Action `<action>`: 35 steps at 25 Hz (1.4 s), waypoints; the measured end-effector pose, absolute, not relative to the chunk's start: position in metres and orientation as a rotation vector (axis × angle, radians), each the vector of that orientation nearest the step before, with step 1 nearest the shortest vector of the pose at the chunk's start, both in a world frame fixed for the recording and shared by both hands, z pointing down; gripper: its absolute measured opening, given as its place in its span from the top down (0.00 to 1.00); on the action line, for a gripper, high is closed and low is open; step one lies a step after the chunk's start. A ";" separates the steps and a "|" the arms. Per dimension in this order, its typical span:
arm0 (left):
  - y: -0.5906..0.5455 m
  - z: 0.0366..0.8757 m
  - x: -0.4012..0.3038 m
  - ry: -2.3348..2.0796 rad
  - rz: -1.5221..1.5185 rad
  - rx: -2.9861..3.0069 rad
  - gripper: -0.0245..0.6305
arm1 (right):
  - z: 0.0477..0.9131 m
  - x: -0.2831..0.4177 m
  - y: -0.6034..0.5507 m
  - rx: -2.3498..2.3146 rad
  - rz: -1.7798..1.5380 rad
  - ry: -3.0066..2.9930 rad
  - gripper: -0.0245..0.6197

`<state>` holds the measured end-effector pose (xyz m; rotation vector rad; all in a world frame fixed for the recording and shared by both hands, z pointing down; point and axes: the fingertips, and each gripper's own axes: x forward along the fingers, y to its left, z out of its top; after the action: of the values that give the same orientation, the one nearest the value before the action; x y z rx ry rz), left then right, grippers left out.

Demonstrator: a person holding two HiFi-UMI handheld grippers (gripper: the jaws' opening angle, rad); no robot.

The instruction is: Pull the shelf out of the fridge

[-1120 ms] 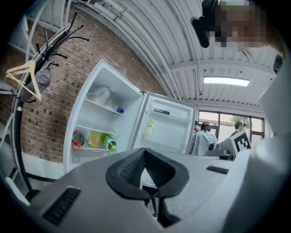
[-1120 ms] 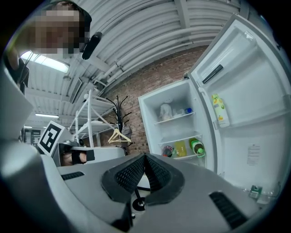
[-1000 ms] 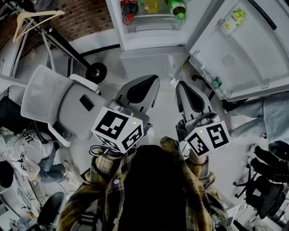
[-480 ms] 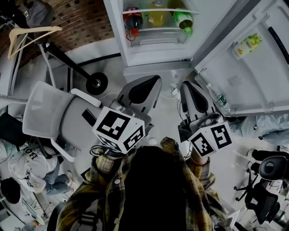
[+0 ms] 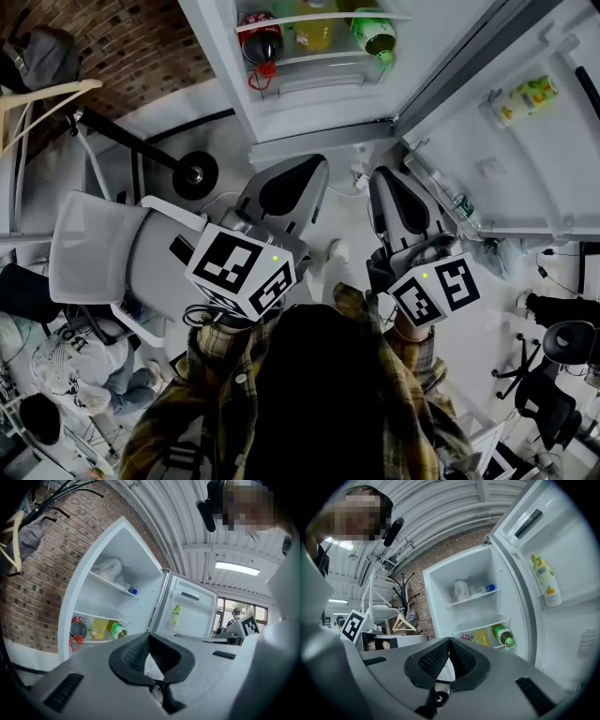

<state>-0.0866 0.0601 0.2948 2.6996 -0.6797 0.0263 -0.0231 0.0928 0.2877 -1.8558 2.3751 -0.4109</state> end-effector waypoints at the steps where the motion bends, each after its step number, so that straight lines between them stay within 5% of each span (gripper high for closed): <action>1: 0.058 0.296 -0.083 -0.679 0.032 2.697 0.96 | 0.289 -0.020 0.090 -1.856 -0.419 2.374 0.94; 21: 0.013 0.290 0.032 -0.967 -0.070 2.639 0.96 | 0.284 0.095 0.035 -1.571 -0.389 2.597 0.94; 35: -0.010 0.299 0.028 -1.135 -0.036 2.569 0.96 | 0.301 0.093 0.002 -1.374 -0.500 2.667 0.93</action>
<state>0.0277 -0.0104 0.2994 2.5691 -1.1352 -0.0365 0.0931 0.0023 0.3008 -1.3745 2.6672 -0.4997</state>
